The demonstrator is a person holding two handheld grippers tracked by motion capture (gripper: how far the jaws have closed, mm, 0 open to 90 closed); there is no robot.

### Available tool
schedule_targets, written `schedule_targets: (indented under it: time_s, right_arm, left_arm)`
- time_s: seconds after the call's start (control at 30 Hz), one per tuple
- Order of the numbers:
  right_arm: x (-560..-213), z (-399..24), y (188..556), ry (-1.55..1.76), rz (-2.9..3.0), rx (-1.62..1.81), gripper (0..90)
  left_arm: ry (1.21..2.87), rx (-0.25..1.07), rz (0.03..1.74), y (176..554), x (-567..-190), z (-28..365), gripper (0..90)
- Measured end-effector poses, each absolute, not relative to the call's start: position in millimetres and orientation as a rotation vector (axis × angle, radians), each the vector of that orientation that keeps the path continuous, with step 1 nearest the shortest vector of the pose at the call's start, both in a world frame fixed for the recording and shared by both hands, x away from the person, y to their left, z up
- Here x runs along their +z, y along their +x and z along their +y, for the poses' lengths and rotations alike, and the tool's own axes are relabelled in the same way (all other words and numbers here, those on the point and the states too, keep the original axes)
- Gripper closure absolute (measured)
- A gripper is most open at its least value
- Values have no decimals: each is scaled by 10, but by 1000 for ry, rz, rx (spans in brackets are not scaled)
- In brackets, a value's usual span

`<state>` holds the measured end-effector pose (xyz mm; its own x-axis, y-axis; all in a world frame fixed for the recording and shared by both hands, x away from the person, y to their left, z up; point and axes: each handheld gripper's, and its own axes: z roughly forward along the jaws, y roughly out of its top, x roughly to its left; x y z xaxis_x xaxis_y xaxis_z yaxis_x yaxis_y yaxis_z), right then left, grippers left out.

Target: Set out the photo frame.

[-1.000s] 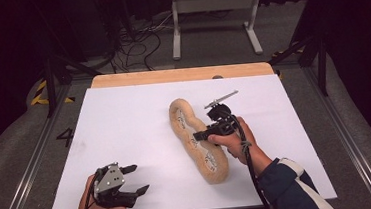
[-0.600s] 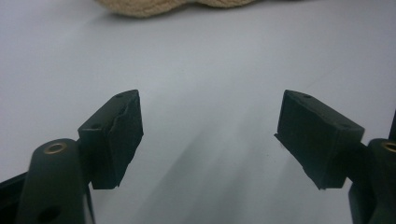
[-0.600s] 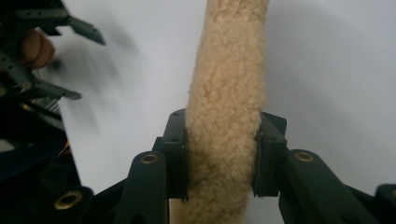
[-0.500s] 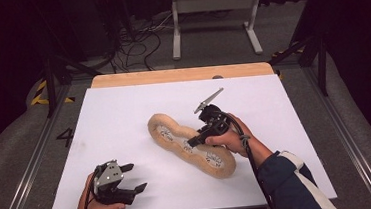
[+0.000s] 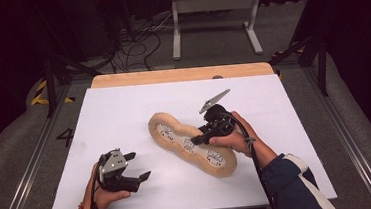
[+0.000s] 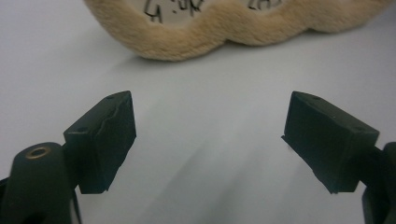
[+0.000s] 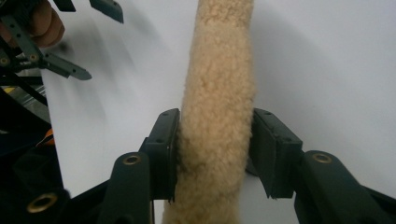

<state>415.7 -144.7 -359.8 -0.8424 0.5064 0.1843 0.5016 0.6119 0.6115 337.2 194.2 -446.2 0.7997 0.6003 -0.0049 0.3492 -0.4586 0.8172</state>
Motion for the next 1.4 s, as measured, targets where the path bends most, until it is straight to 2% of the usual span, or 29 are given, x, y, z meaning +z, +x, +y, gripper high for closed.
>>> schedule_targets:
  time_s: [0.23,0.47,0.6,0.8,0.9,1.07,1.2,1.27,1.3,1.37,1.4]
  right_arm:
    - [-3565,-1520,3826,867,2599,1025,507]
    - [-3546,-1737,3597,916,2452,1121,422]
    - [-3569,-1933,3448,947,2380,1183,336]
    - [-3697,-2141,3250,977,2320,1229,336]
    - [-3753,-2183,3201,983,2318,1241,339]
    - [-3916,-2268,3051,1000,2292,1258,406]
    - [-4049,-2277,2995,987,2302,1239,474]
    - [-4082,-2290,2993,1005,2295,1248,487]
    - [-4093,-2291,2996,1018,2296,1259,510]
    - [-4104,-2284,2987,1004,2287,1271,552]
    - [-4114,-2277,2981,993,2289,1275,583]
  left_arm:
    - [2056,392,741,3642,-4423,1888,145]
    - [2050,383,739,3918,-4414,1780,142]
    - [2032,386,751,4049,-4427,1749,142]
    - [2038,377,765,4174,-4436,1690,148]
    - [2019,377,763,4217,-4431,1673,183]
    - [2016,357,747,4276,-4433,1617,225]
    - [2016,347,748,4308,-4434,1594,325]
    - [2034,320,735,4326,-4465,1576,336]
    - [2049,327,733,4330,-4479,1566,378]
    - [2062,346,738,4328,-4487,1564,404]
    - [2057,352,749,4327,-4486,1575,460]
